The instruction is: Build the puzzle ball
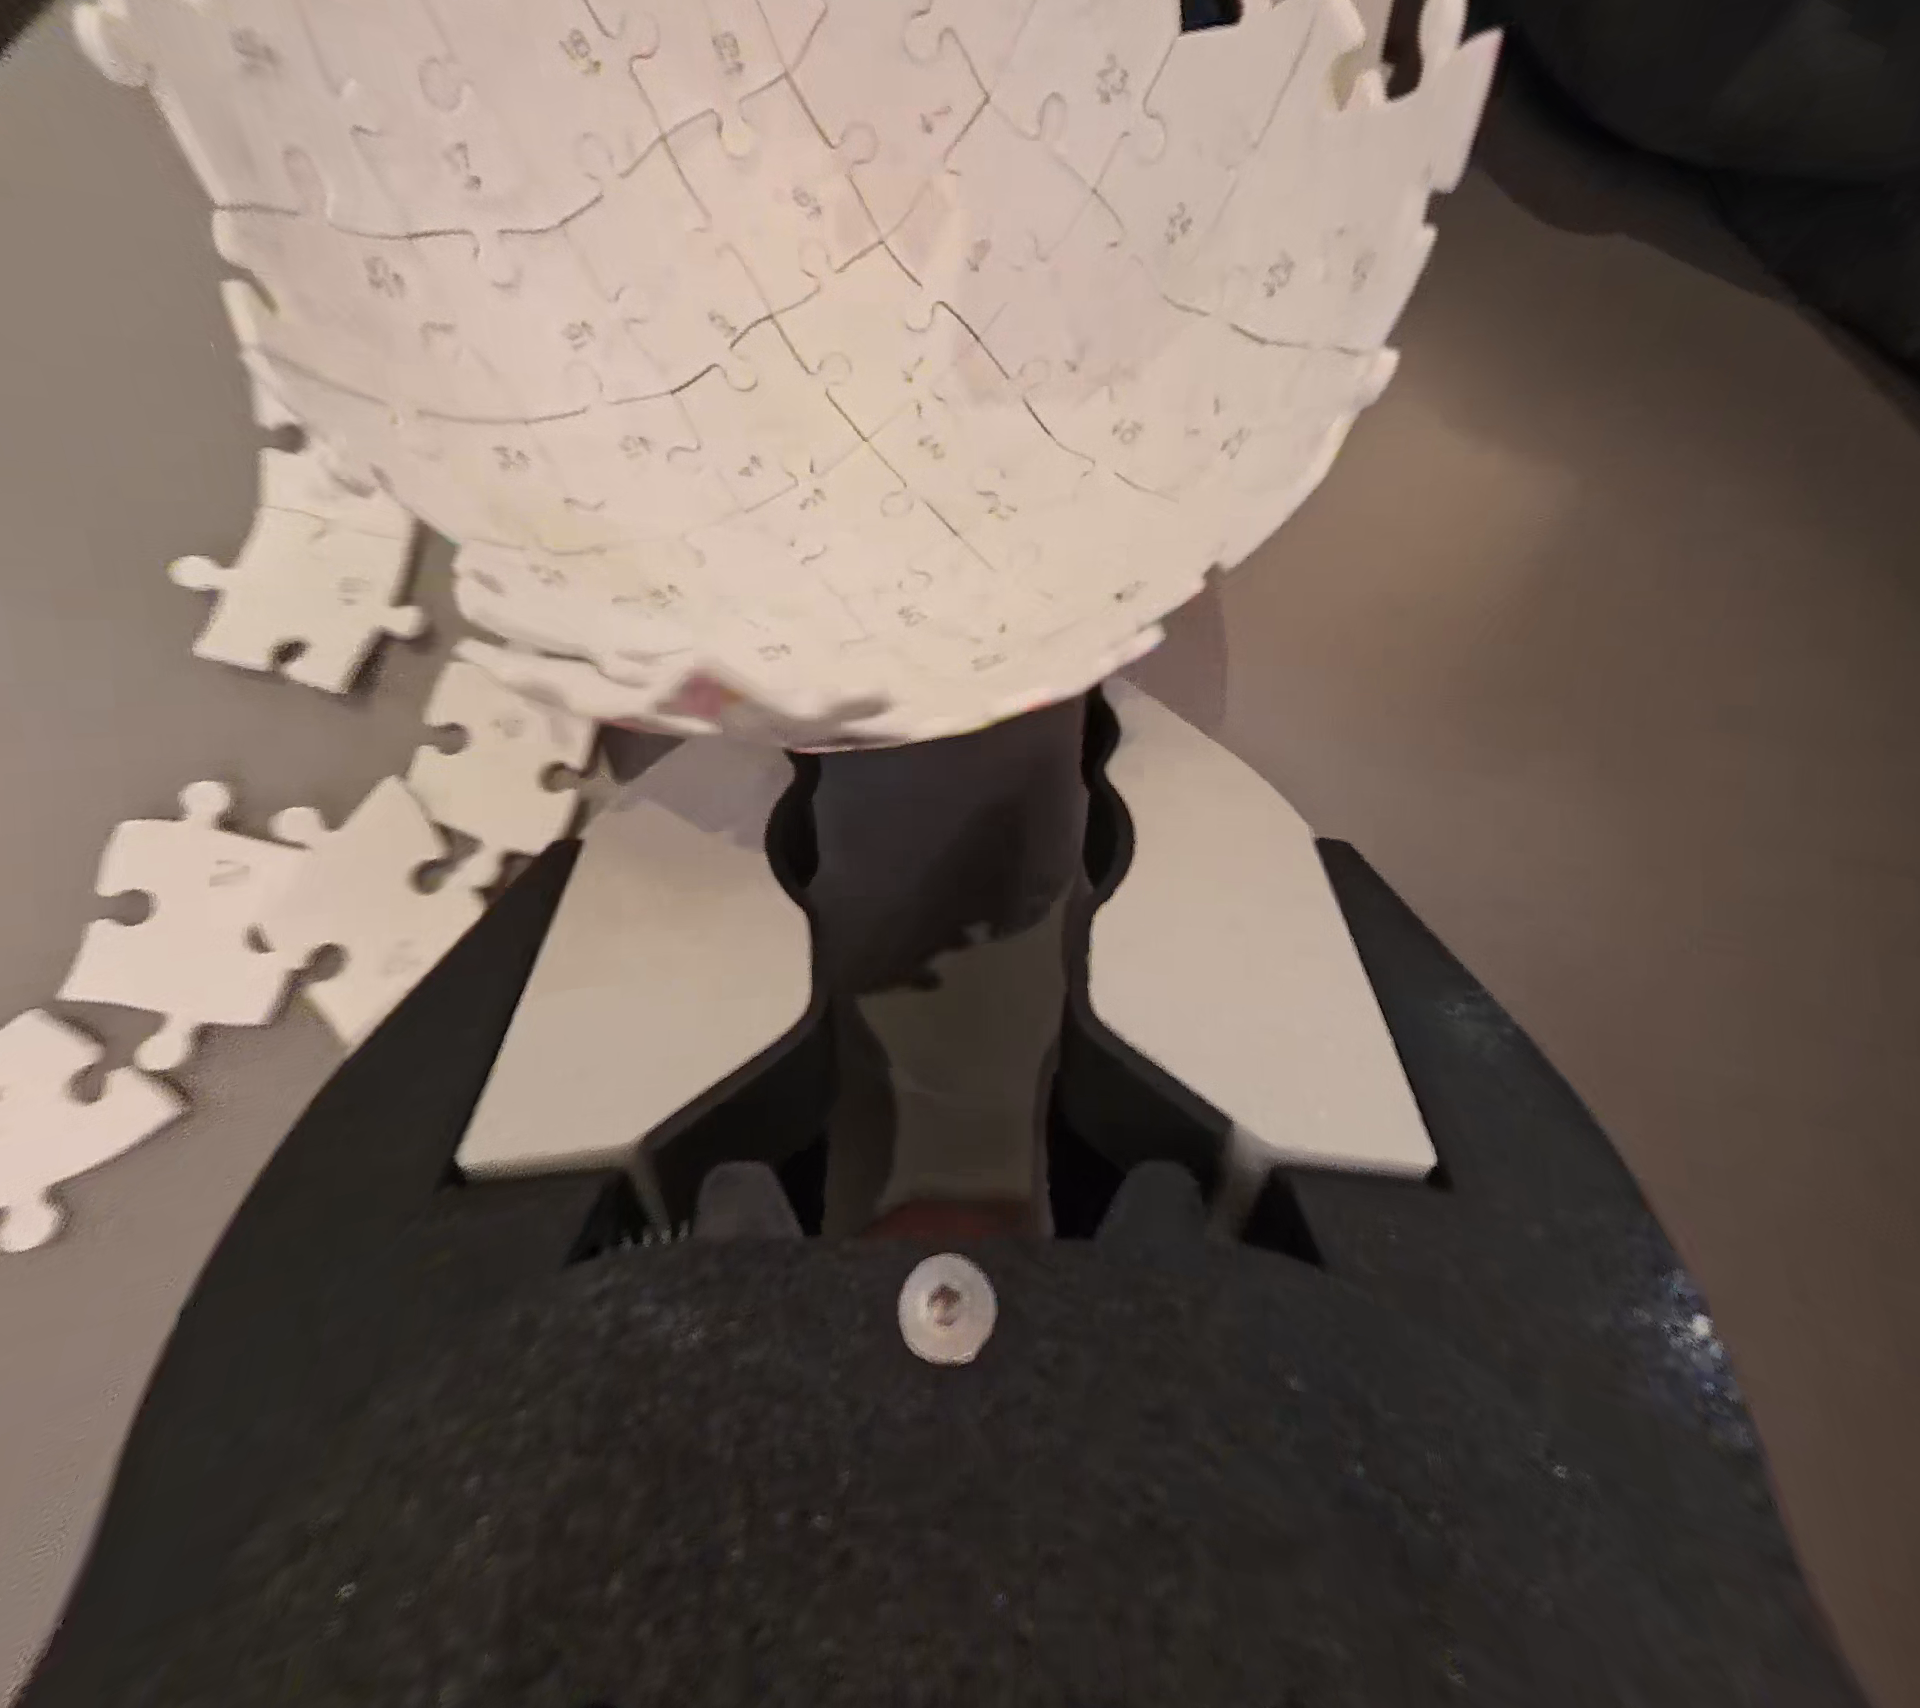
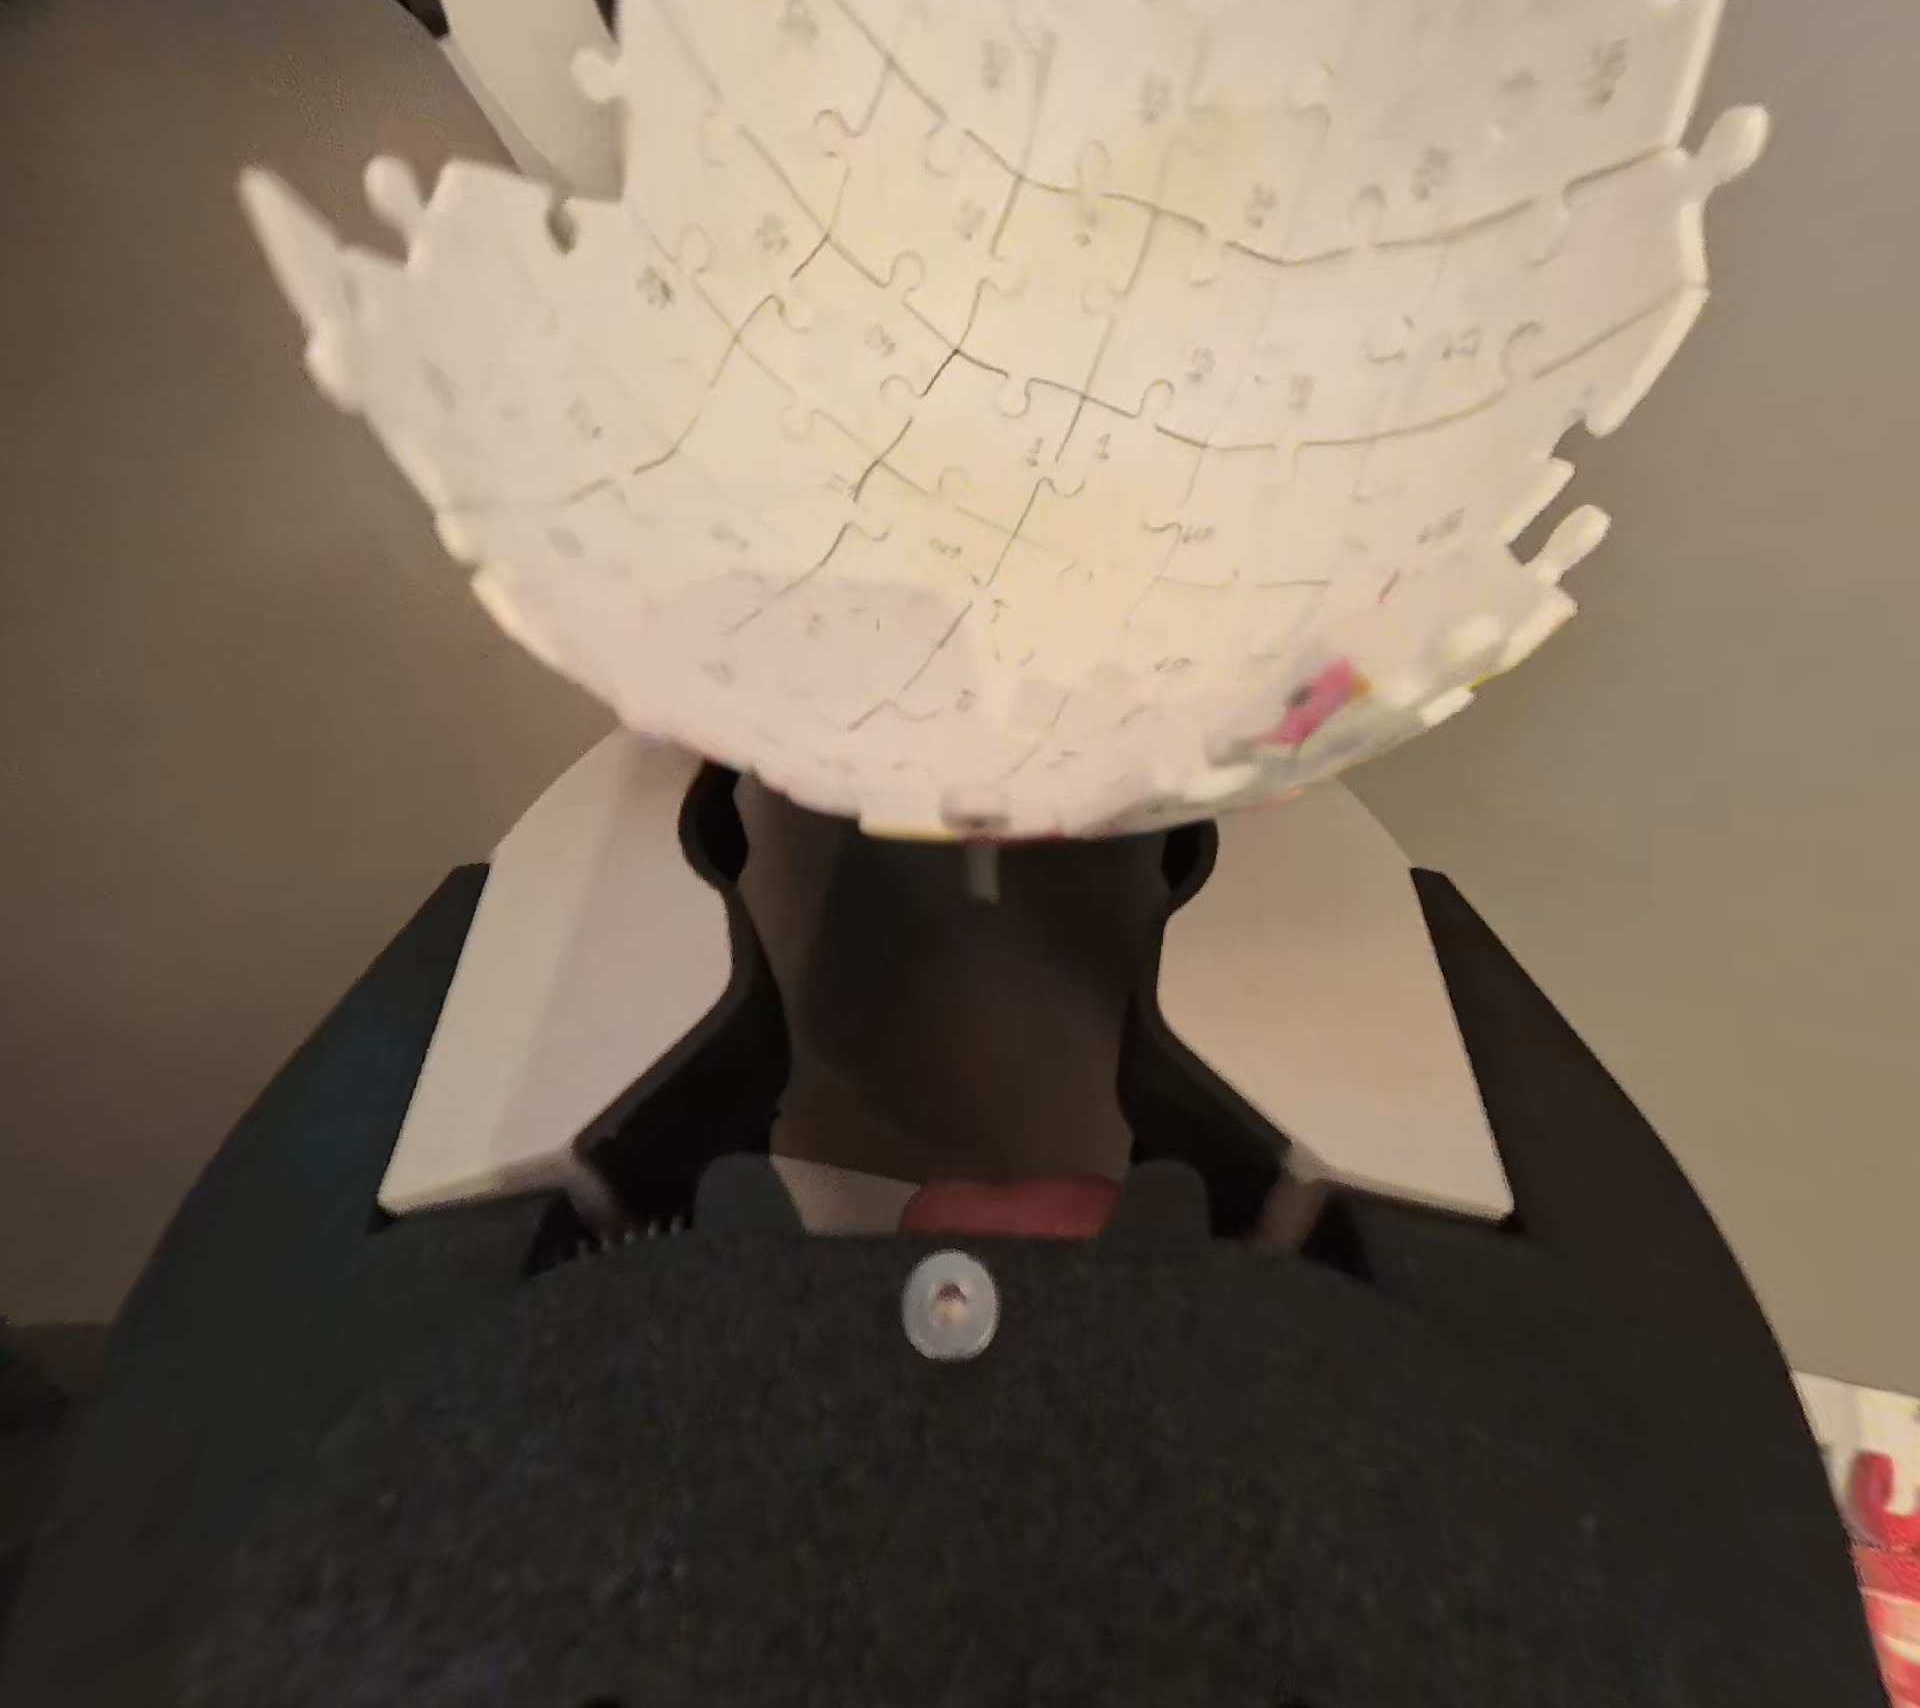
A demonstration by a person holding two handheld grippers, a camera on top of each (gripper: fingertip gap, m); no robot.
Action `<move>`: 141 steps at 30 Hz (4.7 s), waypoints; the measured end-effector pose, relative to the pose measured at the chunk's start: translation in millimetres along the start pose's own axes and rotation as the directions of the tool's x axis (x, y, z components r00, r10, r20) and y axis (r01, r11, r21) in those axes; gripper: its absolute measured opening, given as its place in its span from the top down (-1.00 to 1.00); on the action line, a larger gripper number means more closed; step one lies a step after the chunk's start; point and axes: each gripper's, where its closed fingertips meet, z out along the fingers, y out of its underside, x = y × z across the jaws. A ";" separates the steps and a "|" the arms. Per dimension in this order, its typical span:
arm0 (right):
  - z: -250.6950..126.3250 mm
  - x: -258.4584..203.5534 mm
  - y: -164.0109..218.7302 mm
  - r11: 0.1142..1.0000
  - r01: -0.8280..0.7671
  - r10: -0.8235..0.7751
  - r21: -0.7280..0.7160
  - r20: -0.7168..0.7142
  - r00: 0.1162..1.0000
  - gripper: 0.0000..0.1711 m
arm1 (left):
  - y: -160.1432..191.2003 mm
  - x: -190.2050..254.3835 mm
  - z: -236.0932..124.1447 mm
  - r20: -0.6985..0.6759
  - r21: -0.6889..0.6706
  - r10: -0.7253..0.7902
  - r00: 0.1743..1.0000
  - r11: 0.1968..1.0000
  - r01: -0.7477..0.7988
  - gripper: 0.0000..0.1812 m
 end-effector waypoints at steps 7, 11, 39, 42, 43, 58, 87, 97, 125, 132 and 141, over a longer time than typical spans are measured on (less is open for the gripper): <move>2.2 -39.8 6.5 0.999 0.020 -0.020 -0.045 0.003 1.000 0.02 | 11.8 42.4 -3.1 -0.029 -0.008 0.002 1.000 1.000 -0.002 0.53; 4.3 -66.9 9.6 0.997 0.041 -0.040 -0.065 0.020 0.999 0.02 | 21.2 67.7 -7.9 -0.047 -0.011 -0.009 0.999 1.000 0.009 0.51; -39.6 -179.7 55.0 0.997 -0.028 0.058 0.077 -0.420 0.906 -0.02 | 88.8 164.2 -86.2 0.181 0.150 -0.237 0.955 0.966 0.211 0.30; -51.8 -187.2 49.1 0.967 -0.084 0.194 0.241 -0.476 0.858 -0.01 | 87.0 154.2 -103.0 0.238 0.222 -0.285 0.928 0.947 0.234 0.30; -54.9 -189.4 45.9 0.957 -0.092 0.221 0.275 -0.485 0.846 -0.01 | 85.7 150.5 -107.4 0.257 0.240 -0.290 0.922 0.943 0.230 0.30; -98.2 -175.2 28.8 0.797 -0.165 0.474 0.581 -0.433 0.767 0.13 | 66.5 106.3 -119.8 0.326 0.313 -0.319 0.890 0.925 0.217 0.30; -101.1 -178.7 36.5 0.793 -0.182 0.462 0.581 -0.379 0.802 0.17 | -9.6 -48.6 -50.7 0.217 -0.195 0.145 0.965 0.975 -0.103 0.98; -94.1 -185.6 33.6 0.806 -0.180 0.440 0.564 -0.369 0.819 0.19 | 88.8 121.2 -128.0 0.204 0.049 0.096 0.974 0.993 -0.108 0.98; -81.6 -197.1 22.9 0.819 -0.188 0.401 0.542 -0.308 0.863 0.18 | 98.8 -115.4 -218.0 0.870 0.028 -0.251 0.425 0.885 0.466 0.61; -86.3 -196.3 25.0 0.788 -0.228 0.434 0.571 -0.254 0.865 0.18 | 119.8 -154.3 -181.9 0.793 -0.132 -0.299 0.531 0.767 0.628 0.60; -88.3 -197.4 24.2 0.769 -0.248 0.442 0.589 -0.211 0.872 0.18 | 129.2 -157.7 -164.7 0.705 -0.129 -0.432 0.562 0.701 0.701 0.82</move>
